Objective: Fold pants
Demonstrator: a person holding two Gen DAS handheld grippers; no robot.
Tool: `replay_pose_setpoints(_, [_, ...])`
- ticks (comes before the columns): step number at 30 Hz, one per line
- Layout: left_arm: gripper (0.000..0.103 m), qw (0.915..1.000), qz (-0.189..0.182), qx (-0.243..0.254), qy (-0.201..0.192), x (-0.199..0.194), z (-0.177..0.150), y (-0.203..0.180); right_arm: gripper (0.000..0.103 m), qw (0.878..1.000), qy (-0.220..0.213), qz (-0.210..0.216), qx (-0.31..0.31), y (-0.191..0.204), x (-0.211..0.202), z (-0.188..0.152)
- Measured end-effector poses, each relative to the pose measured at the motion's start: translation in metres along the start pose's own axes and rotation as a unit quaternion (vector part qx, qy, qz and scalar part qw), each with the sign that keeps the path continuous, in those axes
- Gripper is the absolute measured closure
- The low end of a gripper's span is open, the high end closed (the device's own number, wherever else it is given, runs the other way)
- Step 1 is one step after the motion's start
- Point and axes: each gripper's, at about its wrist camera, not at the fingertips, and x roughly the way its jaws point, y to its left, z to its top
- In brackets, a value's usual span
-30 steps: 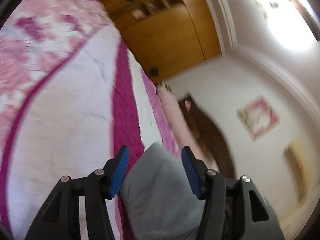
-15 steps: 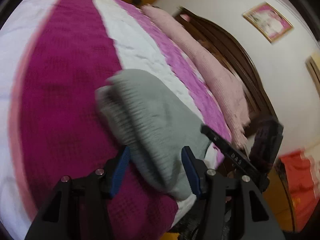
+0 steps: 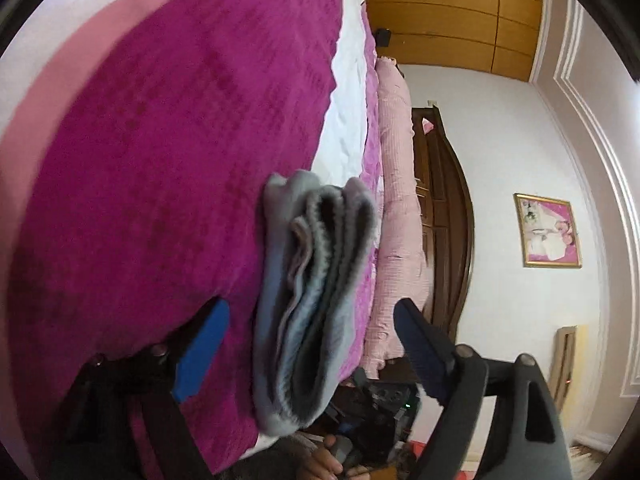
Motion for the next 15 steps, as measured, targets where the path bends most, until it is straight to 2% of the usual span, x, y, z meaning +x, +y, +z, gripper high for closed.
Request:
replay_pose_setpoints(2, [0.014,1.0,0.004,0.001,0.0,0.005,0.005,-0.009,0.02,0.999,0.027,0.029,0.003,0.008,0.014,-0.005])
replay_pose_setpoints(3, [0.014,1.0,-0.004,-0.003,0.004,0.011,0.003,-0.012,0.023,0.999,0.037,0.019,-0.007,0.013,0.021,-0.008])
replay_pose_setpoints(4, [0.014,0.9999,-0.01,-0.007,0.01,0.017,-0.001,-0.014,0.031,0.999,0.042,-0.002,-0.031,0.021,0.03,-0.012])
replay_pose_setpoints(5, [0.014,0.9999,-0.008,-0.006,0.013,0.021,-0.003,-0.014,0.045,0.998,0.049,-0.012,-0.042,0.026,0.037,-0.015])
replay_pose_setpoints(6, [0.014,0.9999,0.0,0.002,0.014,0.025,-0.007,-0.015,0.053,0.997,0.059,-0.017,-0.045,0.029,0.046,-0.019])
replay_pose_setpoints(7, [0.015,0.9994,0.017,0.023,0.017,0.037,-0.006,-0.02,0.07,0.997,0.069,-0.008,-0.025,0.027,0.055,-0.022])
replay_pose_setpoints(8, [0.015,0.9988,0.026,0.037,0.02,0.039,-0.01,-0.021,0.076,0.997,0.072,0.008,0.003,0.021,0.06,-0.024])
replay_pose_setpoints(9, [0.02,0.998,0.033,0.048,0.024,0.042,-0.011,-0.023,0.078,0.995,0.076,0.036,0.046,0.012,0.065,-0.027])
replay_pose_setpoints(10, [0.033,0.9976,0.04,0.049,0.028,0.042,-0.01,-0.023,0.078,0.993,0.08,0.053,0.07,0.008,0.068,-0.029])
replay_pose_setpoints(11, [0.05,0.997,0.055,0.044,0.032,0.042,-0.008,-0.021,0.078,0.991,0.08,0.068,0.088,0.009,0.07,-0.032])
replay_pose_setpoints(12, [0.073,0.9957,0.079,0.032,0.034,0.04,-0.004,-0.018,0.078,0.988,0.086,0.079,0.098,0.014,0.072,-0.038])
replay_pose_setpoints(13, [0.074,0.9962,0.071,0.009,0.049,0.036,0.005,-0.013,0.078,0.986,0.094,0.088,0.104,0.023,0.076,-0.047])
replay_pose_setpoints(14, [0.075,0.9969,0.055,0.003,0.056,0.031,0.009,-0.012,0.078,0.984,0.101,0.096,0.109,0.036,0.084,-0.061])
replay_pose_setpoints(15, [0.076,0.9966,0.059,0.014,0.055,0.021,0.013,-0.016,0.076,0.982,0.108,0.103,0.116,0.048,0.092,-0.076])
